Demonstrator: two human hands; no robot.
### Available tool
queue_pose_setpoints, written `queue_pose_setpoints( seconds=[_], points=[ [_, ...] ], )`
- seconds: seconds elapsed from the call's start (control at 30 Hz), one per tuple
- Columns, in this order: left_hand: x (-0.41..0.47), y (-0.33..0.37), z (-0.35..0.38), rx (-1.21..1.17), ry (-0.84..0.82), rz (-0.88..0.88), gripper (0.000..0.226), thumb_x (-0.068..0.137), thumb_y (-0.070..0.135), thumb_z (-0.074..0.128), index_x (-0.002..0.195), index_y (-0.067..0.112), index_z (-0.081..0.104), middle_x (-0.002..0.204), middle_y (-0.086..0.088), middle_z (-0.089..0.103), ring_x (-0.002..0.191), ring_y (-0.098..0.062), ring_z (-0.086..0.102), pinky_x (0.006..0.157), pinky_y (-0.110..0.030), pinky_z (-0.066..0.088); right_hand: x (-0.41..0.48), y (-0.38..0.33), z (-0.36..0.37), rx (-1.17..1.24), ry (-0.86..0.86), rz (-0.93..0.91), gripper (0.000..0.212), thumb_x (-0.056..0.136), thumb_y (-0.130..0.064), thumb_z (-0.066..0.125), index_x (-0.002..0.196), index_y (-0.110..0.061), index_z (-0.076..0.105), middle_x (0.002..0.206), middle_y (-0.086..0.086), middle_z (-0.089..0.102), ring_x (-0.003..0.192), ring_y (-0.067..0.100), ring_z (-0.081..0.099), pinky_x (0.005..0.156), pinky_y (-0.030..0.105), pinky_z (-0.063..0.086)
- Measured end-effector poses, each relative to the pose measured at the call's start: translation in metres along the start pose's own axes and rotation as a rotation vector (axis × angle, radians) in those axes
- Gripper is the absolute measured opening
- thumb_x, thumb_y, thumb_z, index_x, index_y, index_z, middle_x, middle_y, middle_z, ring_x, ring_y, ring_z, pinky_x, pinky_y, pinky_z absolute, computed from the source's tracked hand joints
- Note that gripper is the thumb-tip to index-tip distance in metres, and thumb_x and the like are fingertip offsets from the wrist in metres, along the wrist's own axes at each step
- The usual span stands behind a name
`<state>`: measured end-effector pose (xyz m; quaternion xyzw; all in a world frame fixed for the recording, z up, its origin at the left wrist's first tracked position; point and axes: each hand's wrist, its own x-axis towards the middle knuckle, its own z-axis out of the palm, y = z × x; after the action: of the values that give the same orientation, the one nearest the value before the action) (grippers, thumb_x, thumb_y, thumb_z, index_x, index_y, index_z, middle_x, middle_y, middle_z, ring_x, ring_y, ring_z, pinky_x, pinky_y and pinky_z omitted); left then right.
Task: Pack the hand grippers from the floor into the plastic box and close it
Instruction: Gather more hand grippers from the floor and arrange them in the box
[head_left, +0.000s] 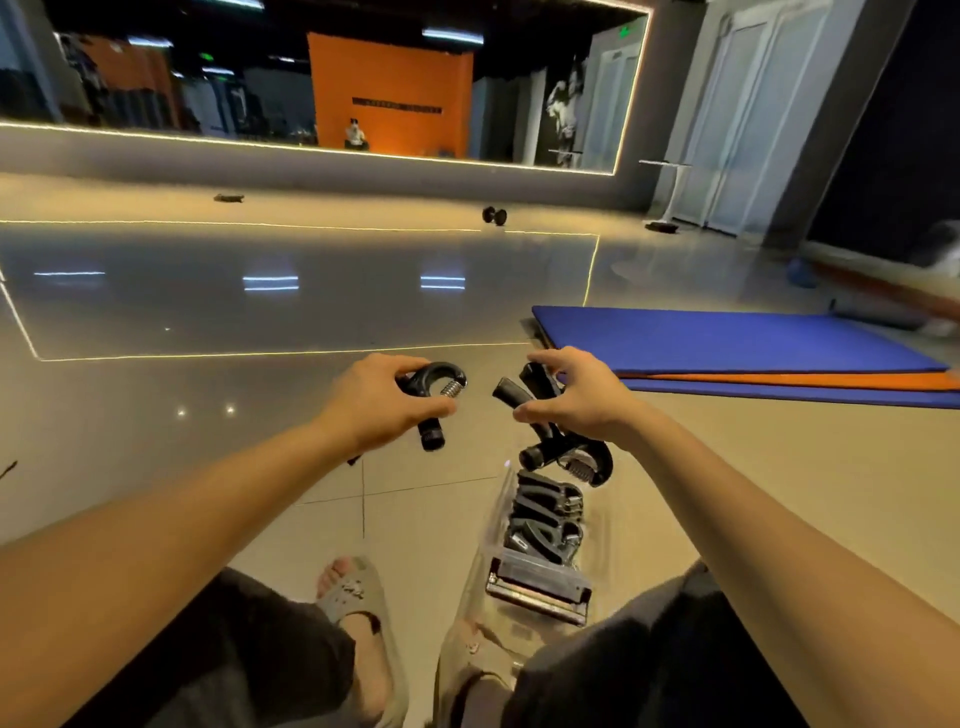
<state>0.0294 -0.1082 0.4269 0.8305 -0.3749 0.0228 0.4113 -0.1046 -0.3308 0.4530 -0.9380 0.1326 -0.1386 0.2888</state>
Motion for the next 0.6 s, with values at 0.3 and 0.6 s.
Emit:
queue_pose_setpoints(
  seconds=[0.3,0.6],
  points=[
    [0.073,0.017,0.071,0.023,-0.183,0.051,0.049,0.079,0.045,0.08,0.121,0.022,0.07,0.101,0.005,0.071,0.089,-0.008,0.063,0.069,-0.019,0.05,0.019,0.083,-0.013,0.003,-0.011,0.147,0.086,0.076,-0.036,0.086,0.149,-0.019,0.046,0.14,0.003,0.051,0.12,0.016,0.051,0.092,0.03,0.045],
    [0.142,-0.02,0.138,0.05,-0.394,0.025,0.056,0.079,0.045,0.08,0.127,0.02,0.067,0.105,0.002,0.073,0.091,-0.01,0.066,0.074,-0.019,0.053,0.063,0.182,0.036,0.078,-0.053,0.28,0.093,0.072,-0.035,0.089,0.151,-0.022,0.039,0.144,0.002,0.052,0.124,0.022,0.055,0.101,0.038,0.05]
  ],
)
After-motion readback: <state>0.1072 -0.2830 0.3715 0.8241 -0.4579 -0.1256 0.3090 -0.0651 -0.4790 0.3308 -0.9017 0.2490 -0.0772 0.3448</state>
